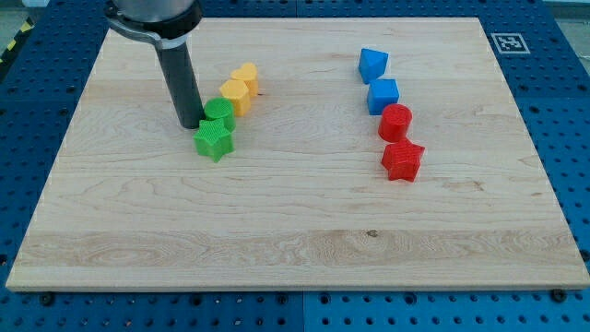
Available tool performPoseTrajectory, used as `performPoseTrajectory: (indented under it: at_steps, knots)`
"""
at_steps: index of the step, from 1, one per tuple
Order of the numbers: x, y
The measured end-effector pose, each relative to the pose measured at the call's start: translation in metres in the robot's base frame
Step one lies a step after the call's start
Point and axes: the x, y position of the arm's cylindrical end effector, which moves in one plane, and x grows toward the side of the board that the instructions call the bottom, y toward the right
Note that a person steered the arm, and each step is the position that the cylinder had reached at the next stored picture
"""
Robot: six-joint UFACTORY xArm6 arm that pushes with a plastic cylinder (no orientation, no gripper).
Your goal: Push the green blocks towards center of the board
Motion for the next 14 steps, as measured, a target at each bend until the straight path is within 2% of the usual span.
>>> performPoseTrajectory:
  at_steps: [2, 6, 8, 9, 13, 14]
  knots:
    - [0.039, -0.003]
    - [0.044, 0.039]
    - [0.027, -0.027]
    - [0.020, -0.026]
    - [0.020, 0.071]
    - [0.020, 0.076]
